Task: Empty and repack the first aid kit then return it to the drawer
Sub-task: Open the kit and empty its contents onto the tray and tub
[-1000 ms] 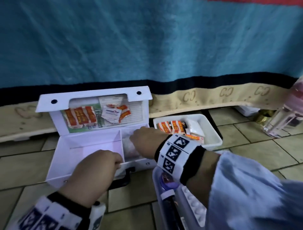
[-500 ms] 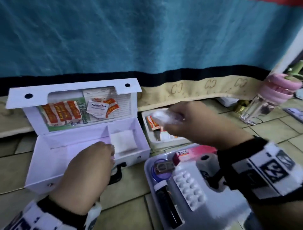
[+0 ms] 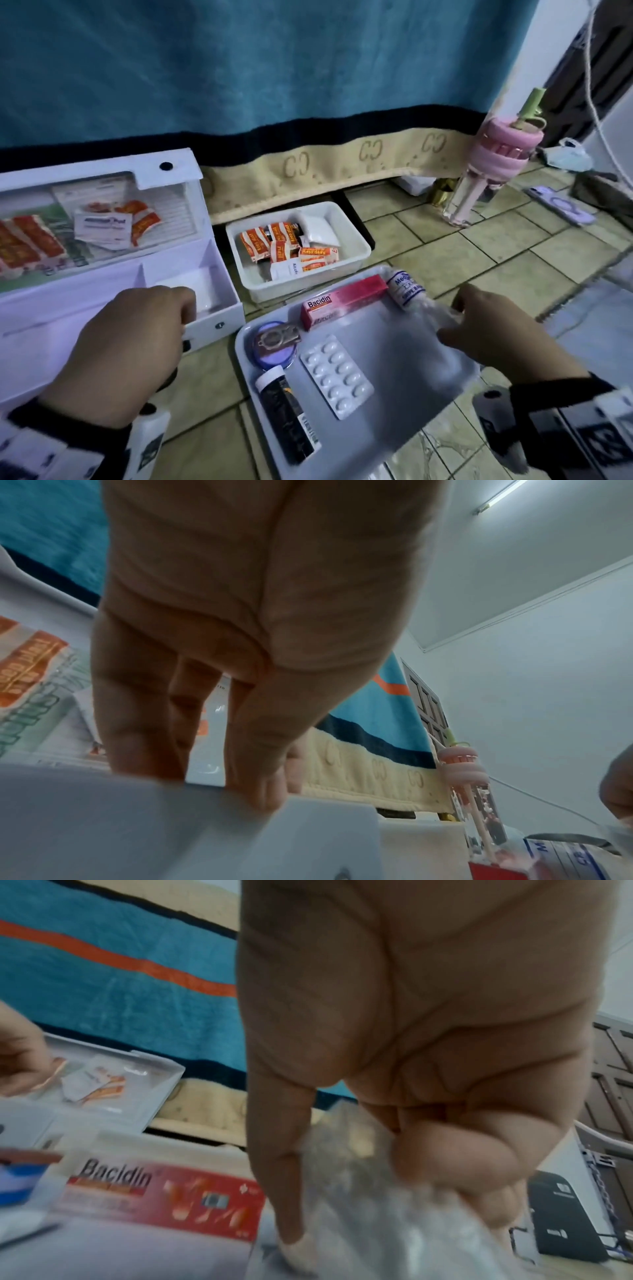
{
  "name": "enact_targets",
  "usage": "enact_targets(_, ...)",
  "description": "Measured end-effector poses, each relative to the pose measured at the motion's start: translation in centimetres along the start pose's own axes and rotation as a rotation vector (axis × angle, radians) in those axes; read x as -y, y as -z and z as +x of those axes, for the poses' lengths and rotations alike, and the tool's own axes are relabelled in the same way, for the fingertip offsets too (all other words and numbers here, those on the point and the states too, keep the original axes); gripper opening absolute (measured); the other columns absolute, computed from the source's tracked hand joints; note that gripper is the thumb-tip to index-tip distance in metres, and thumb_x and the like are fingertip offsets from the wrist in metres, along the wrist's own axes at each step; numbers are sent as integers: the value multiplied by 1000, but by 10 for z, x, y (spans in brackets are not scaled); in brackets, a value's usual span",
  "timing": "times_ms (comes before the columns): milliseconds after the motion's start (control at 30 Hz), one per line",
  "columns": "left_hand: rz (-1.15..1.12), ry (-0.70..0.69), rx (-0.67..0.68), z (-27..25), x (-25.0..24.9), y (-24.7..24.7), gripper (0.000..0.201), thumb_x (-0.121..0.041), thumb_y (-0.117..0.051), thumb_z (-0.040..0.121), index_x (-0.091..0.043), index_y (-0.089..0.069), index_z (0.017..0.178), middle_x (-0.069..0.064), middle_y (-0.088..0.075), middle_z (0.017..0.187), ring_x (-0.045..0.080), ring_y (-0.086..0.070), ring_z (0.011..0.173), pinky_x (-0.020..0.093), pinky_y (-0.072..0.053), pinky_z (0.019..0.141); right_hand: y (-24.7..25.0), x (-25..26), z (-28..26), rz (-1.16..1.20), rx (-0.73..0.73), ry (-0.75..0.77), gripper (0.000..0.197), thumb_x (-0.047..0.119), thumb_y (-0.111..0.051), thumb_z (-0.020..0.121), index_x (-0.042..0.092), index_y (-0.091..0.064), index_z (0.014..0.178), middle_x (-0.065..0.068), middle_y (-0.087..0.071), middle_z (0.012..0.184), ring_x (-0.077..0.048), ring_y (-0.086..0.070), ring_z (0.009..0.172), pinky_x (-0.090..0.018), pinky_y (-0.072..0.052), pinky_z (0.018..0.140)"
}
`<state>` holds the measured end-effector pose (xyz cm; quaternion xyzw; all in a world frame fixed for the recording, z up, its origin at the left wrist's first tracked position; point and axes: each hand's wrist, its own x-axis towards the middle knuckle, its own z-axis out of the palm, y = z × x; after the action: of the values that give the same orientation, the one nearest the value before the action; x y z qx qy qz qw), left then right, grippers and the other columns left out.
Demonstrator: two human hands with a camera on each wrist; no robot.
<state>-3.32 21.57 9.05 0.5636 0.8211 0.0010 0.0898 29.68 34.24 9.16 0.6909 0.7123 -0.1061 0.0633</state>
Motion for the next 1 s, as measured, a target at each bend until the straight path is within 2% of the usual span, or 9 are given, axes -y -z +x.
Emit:
enact_targets(100,-29,20,-14,2,2,-4,33,2,-57,58,-29,-48,64,-8,-59,67,15,-54,66,34,-50,53,-17,-2,1,-23,42,19,39,37,-66,73,14,-40,90,-13,-64,103,-30,-61,97,-29,-38,66)
enact_targets(200,-107,16,-69,7,7,-8,40,2,-63,65,-35,-49,58,-12,-61,64,10,-55,64,27,-42,50,-19,2,-3,-38,110,27,53,53,-67,73,13,-45,100,-14,-63,110,-30,-59,104,-29,-34,66)
enact_targets(367,-325,30,-163,0,24,-3,39,-12,-86,62,-39,-58,55,-9,-56,70,8,-56,67,36,-47,66,16,15,-18,-108,29,68,72,75,-56,65,22,-52,114,-2,-63,108,-23,-60,99,-33,-50,79)
enact_targets(500,-375,124,-148,-9,42,1,36,-13,-88,60,-32,-62,44,-5,-58,64,11,-57,63,34,-44,62,49,70,-35,-24,-86,305,54,64,-53,77,22,-54,112,0,-63,104,-22,-61,93,-31,-48,73)
enact_targets(667,-427,137,-126,-16,48,-2,24,-18,-83,68,-28,-65,55,-9,-62,69,4,-57,67,24,-42,61,44,177,-35,-41,-177,804,25,31,-48,93,18,-56,113,-5,-62,111,-24,-58,103,-26,-31,71)
enact_targets(767,-472,155,-119,-16,48,-5,24,-20,-81,71,-29,-64,57,-9,-63,72,4,-57,71,29,-46,68,22,239,-21,-189,-94,1018,27,17,-45,94,13,-56,119,-9,-57,120,-26,-56,109,-31,-42,78)
enact_targets(833,-485,161,-117,-16,48,-5,26,-20,-80,72,-30,-63,55,-8,-65,69,5,-58,70,30,-48,70,1,270,-11,-333,19,1070,29,14,-47,94,9,-57,121,-11,-57,123,-28,-56,112,-36,-48,86)
enact_targets(900,-497,173,-115,-15,49,-5,28,-21,-81,70,-30,-62,53,-8,-67,67,7,-61,70,28,-50,71,-14,285,-5,-394,111,1042,27,18,-51,92,10,-59,117,-12,-61,118,-30,-59,109,-36,-48,82)
enact_targets(1000,-520,201,-98,-14,51,-5,29,-24,-82,69,-31,-61,52,-9,-68,67,8,-63,72,24,-48,69,-25,294,-5,-442,77,1083,26,15,-50,93,9,-58,117,-11,-60,120,-30,-59,111,-36,-48,81)
